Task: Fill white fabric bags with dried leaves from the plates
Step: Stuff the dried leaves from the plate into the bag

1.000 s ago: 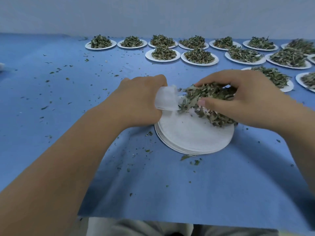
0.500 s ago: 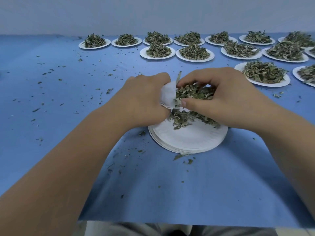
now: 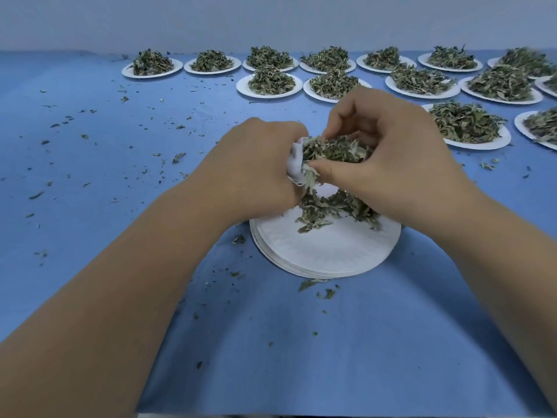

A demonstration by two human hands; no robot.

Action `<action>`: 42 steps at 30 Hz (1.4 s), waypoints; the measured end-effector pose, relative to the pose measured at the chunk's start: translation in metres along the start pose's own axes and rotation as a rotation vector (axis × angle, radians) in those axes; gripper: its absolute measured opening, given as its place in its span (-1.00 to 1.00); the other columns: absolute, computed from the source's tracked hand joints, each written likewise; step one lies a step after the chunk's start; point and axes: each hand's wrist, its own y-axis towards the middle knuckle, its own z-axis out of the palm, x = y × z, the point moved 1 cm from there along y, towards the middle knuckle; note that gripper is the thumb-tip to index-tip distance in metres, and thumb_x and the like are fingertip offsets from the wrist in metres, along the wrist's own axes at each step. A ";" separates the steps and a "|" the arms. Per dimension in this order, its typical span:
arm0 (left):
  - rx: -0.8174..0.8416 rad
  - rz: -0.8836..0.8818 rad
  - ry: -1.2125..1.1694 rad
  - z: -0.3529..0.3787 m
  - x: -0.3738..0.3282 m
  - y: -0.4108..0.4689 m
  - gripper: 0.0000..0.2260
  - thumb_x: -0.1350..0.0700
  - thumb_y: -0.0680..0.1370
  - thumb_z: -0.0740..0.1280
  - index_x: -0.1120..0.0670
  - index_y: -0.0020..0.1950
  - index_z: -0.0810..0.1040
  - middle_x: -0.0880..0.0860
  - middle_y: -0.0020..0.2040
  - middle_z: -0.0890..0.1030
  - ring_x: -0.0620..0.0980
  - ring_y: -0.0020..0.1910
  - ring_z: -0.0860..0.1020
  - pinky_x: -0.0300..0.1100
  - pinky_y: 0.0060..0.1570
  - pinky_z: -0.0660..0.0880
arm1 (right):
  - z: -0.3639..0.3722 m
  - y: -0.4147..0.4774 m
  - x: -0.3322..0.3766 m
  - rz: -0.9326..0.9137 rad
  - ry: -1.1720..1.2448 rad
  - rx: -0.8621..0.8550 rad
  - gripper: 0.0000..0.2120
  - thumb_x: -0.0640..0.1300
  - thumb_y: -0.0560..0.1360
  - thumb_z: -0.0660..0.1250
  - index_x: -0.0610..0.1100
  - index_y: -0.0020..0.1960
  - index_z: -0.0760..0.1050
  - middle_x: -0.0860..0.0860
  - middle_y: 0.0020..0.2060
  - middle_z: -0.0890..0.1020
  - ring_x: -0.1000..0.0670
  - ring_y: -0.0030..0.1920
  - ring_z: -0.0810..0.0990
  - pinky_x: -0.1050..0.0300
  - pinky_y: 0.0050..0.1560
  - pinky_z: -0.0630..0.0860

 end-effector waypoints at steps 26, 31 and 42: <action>-0.105 0.132 -0.180 0.001 -0.008 -0.006 -0.60 0.08 0.34 0.47 0.08 0.16 0.52 0.03 0.53 0.25 0.09 0.53 0.18 0.10 0.37 0.28 | 0.005 0.016 -0.014 0.184 0.309 0.250 -0.54 -0.12 0.38 0.58 0.03 0.19 0.45 -0.08 -0.12 0.72 0.12 -0.45 0.43 0.30 -0.34 0.42; -0.110 -0.072 -0.448 -0.021 0.003 -0.018 -0.66 0.00 0.39 0.30 -0.19 0.15 0.47 -0.31 0.19 0.45 -0.25 0.24 0.45 -0.37 0.16 0.37 | 0.004 0.014 -0.015 0.194 0.260 0.181 -0.71 -0.12 0.41 0.60 0.08 0.09 0.63 0.13 0.01 0.70 0.26 -0.20 0.59 0.24 0.00 0.50; -0.230 -0.251 -0.615 -0.006 -0.001 -0.024 -0.84 0.09 0.45 0.57 -0.01 -0.15 0.60 0.03 -0.27 0.66 0.07 -0.29 0.69 0.11 -0.13 0.65 | 0.007 0.015 -0.003 0.186 0.101 -0.001 -0.79 -0.10 0.38 0.60 0.05 -0.15 0.57 0.14 -0.29 0.58 0.25 -0.48 0.40 0.47 -0.40 0.28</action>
